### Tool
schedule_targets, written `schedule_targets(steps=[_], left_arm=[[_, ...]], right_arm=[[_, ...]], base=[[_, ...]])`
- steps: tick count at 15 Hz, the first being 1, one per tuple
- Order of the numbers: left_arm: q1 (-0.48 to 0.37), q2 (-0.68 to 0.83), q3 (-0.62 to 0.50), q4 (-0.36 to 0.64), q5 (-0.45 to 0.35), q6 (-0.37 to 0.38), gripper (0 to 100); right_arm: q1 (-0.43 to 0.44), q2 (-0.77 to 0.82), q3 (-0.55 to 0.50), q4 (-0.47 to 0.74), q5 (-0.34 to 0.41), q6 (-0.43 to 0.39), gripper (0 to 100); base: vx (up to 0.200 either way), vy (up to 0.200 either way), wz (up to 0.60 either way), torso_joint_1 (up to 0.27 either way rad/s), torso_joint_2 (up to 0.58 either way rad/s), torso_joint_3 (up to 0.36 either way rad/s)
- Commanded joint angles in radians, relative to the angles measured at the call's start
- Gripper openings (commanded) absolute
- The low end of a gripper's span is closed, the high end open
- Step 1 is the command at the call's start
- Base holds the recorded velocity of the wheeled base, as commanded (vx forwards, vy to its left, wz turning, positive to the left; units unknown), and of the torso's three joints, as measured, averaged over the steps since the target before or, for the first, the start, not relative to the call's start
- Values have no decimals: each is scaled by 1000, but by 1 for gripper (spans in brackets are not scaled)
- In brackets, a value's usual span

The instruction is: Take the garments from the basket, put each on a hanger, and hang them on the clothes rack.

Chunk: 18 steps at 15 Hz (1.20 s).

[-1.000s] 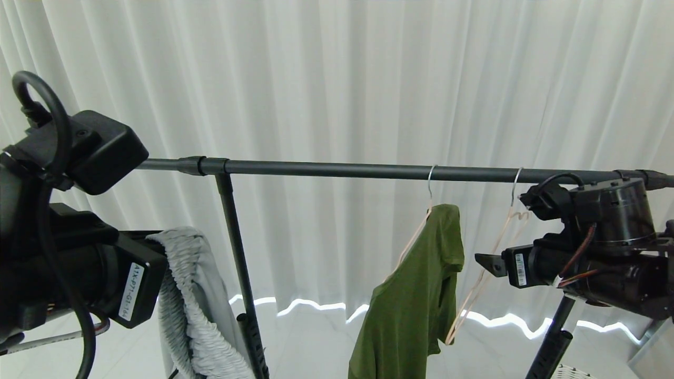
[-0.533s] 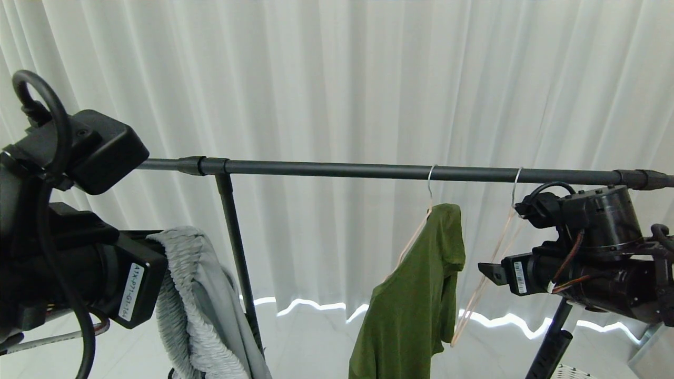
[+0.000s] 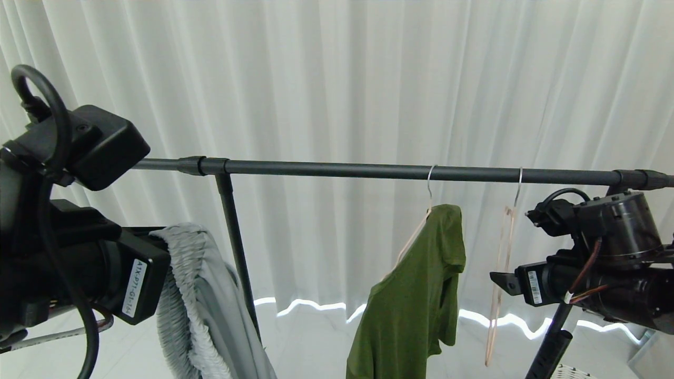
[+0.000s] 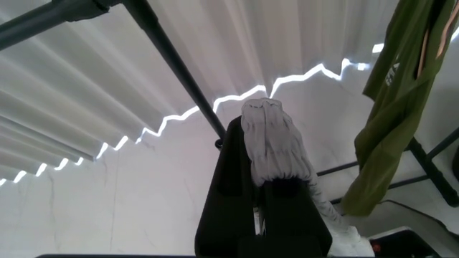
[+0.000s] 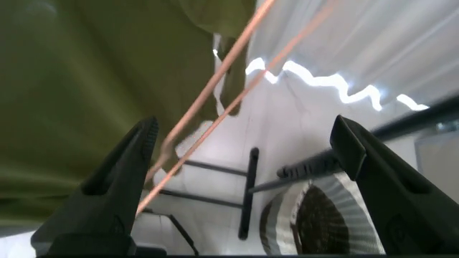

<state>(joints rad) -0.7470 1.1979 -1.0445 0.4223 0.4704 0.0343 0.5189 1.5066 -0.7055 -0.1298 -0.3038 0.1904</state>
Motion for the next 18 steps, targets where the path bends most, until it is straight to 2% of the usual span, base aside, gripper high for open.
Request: schedule_targets(steps=[1, 4, 7, 9, 14, 18], left_arm=[[0, 3, 1, -5, 1, 1, 0], [0, 3, 1, -5, 1, 1, 0], [2, 0, -2, -7, 1, 1, 0], [2, -1, -5, -7, 1, 1, 0], [0, -4, -8, -7, 2, 1, 0], [0, -3, -16, -7, 2, 1, 0]], right_arm=[[-5, -42, 15, 1, 0, 1, 100], [-8, -49, 15, 10, 2, 3, 100], [-7, 30, 12, 9, 17, 72, 100], [-17, 76, 11, 4, 54, 89, 100], [-99, 135, 14, -19, 75, 83, 100], [-112, 132, 12, -21, 83, 73, 100]], base=[[0, 0, 0, 0, 0, 0], [0, 0, 0, 0, 0, 0], [0, 0, 0, 0, 0, 0], [0, 0, 0, 0, 0, 0], [0, 0, 0, 0, 0, 0], [0, 0, 0, 0, 0, 0]])
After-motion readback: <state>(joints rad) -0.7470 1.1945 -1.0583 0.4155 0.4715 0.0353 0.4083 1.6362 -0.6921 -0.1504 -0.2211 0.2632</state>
